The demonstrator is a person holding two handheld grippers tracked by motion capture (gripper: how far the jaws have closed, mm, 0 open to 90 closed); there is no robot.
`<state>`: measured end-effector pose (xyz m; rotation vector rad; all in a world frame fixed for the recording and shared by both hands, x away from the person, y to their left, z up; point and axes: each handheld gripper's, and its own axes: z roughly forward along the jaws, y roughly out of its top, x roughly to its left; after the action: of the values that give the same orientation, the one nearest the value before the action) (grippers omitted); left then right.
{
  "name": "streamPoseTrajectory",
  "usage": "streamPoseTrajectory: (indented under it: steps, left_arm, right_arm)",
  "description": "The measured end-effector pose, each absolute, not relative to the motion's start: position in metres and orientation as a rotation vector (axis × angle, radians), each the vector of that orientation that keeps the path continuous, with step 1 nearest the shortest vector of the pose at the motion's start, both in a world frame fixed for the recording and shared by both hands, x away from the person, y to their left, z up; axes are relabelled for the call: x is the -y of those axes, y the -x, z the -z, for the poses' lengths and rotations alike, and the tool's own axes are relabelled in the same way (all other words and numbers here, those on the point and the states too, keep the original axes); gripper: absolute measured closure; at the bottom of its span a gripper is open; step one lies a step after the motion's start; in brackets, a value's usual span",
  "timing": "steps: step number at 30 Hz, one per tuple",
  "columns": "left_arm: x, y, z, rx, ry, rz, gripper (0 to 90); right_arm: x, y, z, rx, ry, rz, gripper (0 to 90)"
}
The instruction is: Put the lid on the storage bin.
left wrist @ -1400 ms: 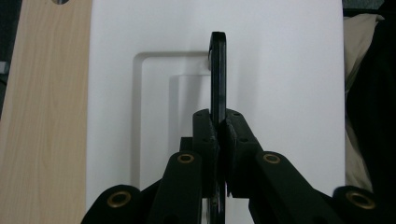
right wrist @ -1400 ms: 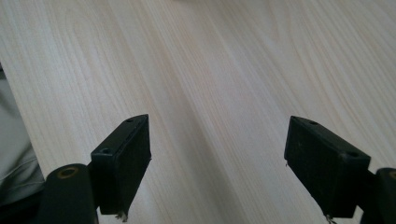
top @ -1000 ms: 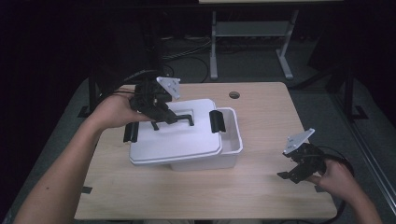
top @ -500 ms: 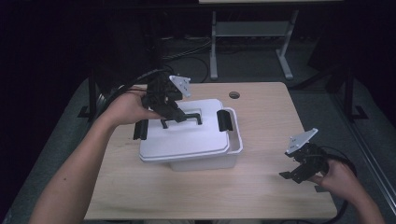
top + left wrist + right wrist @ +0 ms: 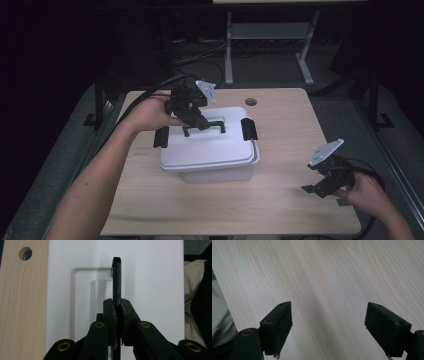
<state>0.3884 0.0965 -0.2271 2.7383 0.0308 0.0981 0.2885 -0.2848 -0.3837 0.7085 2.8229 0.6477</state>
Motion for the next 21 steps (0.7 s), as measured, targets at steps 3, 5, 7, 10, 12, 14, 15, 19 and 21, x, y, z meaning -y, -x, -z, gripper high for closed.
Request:
streamPoseTrajectory:
  steps: [3,5,7,10,12,14,15,19,21]
  left_arm:
    - [-0.094,-0.392,0.230,-0.036,-2.727,-0.096,84.5]
    - [-0.092,-0.394,0.231,-0.037,-2.728,-0.096,84.5]
    - [-0.090,-0.395,0.233,-0.039,-2.727,-0.102,84.5]
    - [-0.089,-0.398,0.234,-0.041,-2.730,-0.102,84.5]
    - [-0.088,-0.399,0.236,-0.044,-2.723,-0.105,84.5]
    - [-0.086,-0.400,0.237,-0.046,-2.721,-0.102,84.5]
    - [-0.085,-0.401,0.237,-0.044,-2.720,-0.103,84.5]
    - [-0.080,-0.404,0.242,-0.047,-2.723,-0.094,84.6]
    - [-0.077,-0.405,0.244,-0.037,-2.727,-0.091,84.5]
  right_arm:
    - [0.285,-0.289,0.384,-2.822,-0.709,-0.654,21.3]
    - [0.285,-0.288,0.384,-2.823,-0.707,-0.651,21.3]
    - [0.285,-0.288,0.384,-2.827,-0.709,-0.645,21.3]
    - [0.286,-0.288,0.384,-2.824,-0.709,-0.651,21.3]
    - [0.286,-0.288,0.383,-2.824,-0.710,-0.647,21.3]
    - [0.286,-0.288,0.383,-2.824,-0.711,-0.646,21.3]
    - [0.286,-0.288,0.383,-2.824,-0.711,-0.645,21.3]
    - [0.286,-0.288,0.383,-2.825,-0.709,-0.642,21.3]
    - [0.287,-0.288,0.383,-2.825,-0.707,-0.641,21.3]
